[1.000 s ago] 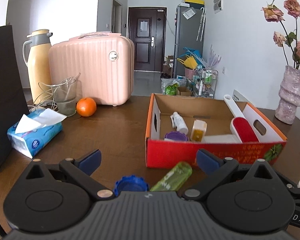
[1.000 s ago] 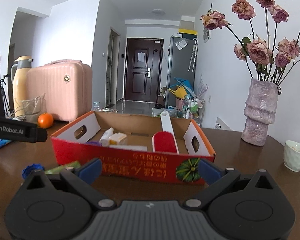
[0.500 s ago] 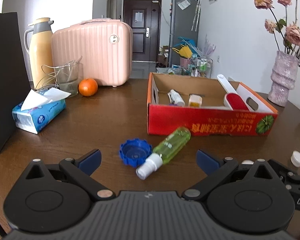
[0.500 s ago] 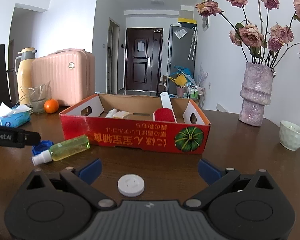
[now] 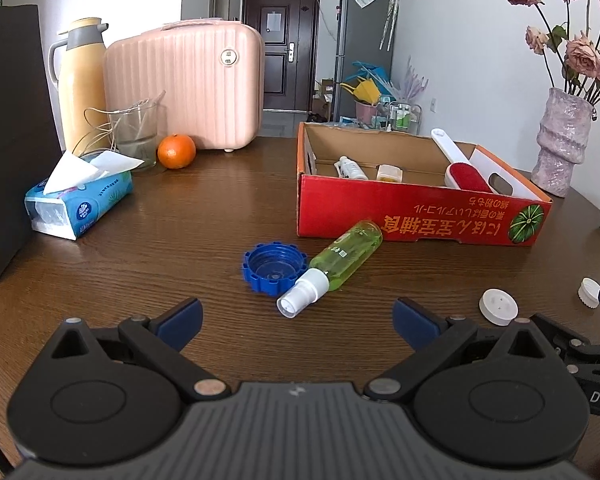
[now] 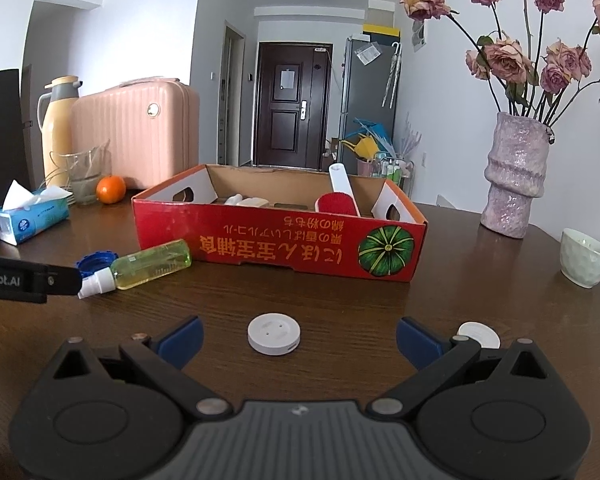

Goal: Organize rigid objects
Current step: 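Grasp the white round disc with the right tool while the left tool approaches the green spray bottle, then grasp the green spray bottle with the left tool while the right tool holds the white disc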

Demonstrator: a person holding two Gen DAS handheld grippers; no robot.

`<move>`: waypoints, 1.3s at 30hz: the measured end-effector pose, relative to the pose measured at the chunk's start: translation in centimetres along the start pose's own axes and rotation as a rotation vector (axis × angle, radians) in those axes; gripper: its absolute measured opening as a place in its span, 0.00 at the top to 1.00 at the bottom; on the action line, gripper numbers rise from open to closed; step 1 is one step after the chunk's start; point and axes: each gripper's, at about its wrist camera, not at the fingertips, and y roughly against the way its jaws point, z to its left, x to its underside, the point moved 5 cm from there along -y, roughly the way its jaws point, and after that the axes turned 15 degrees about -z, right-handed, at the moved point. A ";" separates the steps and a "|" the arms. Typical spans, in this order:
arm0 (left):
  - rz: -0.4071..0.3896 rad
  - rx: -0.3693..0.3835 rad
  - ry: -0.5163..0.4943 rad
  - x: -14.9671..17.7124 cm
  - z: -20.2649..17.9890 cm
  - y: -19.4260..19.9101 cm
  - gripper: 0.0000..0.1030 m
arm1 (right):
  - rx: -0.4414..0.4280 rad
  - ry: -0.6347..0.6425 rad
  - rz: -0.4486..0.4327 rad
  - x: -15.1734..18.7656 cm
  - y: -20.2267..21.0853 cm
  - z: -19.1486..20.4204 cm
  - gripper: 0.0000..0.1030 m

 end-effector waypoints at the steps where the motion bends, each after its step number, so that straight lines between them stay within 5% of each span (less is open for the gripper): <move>1: 0.001 0.000 0.001 0.0 0.0 0.0 0.00 | -0.007 0.002 0.007 0.1 -0.1 0.1 0.01; 5: 0.006 0.000 0.009 0.1 0.1 -0.1 0.00 | -0.087 0.012 0.074 0.5 -1.3 0.8 0.14; 19: 0.018 -0.006 0.019 0.2 0.4 -0.3 0.00 | -0.098 0.020 0.186 1.6 -6.1 0.6 0.24; 23: 0.020 0.000 0.025 0.2 0.4 -0.3 0.00 | -0.120 -0.007 0.192 1.7 -6.7 0.7 0.38; 28: 0.024 0.006 0.029 0.2 0.4 -0.4 0.00 | -0.124 -0.021 0.191 1.6 -7.0 0.6 0.38; 33: 0.024 0.007 0.029 0.2 0.4 -0.4 0.00 | -0.137 -0.015 0.180 1.5 -6.7 0.7 0.63; 39: 0.023 0.010 0.030 0.2 0.4 -0.4 0.00 | -0.126 -0.013 0.174 1.5 -6.6 0.7 0.63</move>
